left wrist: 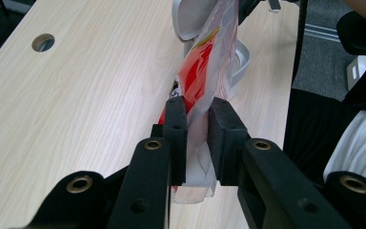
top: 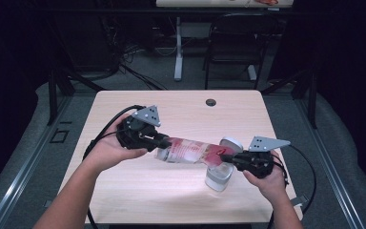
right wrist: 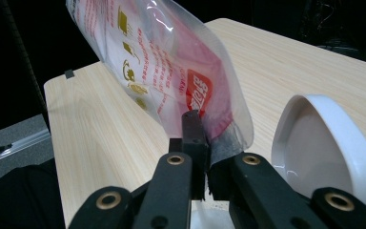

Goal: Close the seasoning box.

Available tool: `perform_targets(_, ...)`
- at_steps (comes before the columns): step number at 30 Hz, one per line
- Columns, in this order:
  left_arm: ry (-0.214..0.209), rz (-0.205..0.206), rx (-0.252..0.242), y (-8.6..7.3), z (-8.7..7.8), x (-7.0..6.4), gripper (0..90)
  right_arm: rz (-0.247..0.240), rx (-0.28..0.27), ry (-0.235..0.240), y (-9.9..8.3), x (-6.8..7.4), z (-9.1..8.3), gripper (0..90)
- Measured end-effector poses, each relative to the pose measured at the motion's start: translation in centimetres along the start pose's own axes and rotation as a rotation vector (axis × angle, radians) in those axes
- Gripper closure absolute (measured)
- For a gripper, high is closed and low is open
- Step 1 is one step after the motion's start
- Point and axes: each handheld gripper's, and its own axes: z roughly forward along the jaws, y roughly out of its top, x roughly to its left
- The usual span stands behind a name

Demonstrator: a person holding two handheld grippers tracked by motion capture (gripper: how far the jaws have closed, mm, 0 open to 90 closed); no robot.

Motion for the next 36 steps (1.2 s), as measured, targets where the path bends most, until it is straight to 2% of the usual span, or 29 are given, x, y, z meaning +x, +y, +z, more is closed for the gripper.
perform_targets(36, 0.002, 0.011, 0.002, 0.82, 0.03, 0.0, 78.9, 0.022, 0.002, -0.017, -0.18, -0.2, -0.02, 86.6)
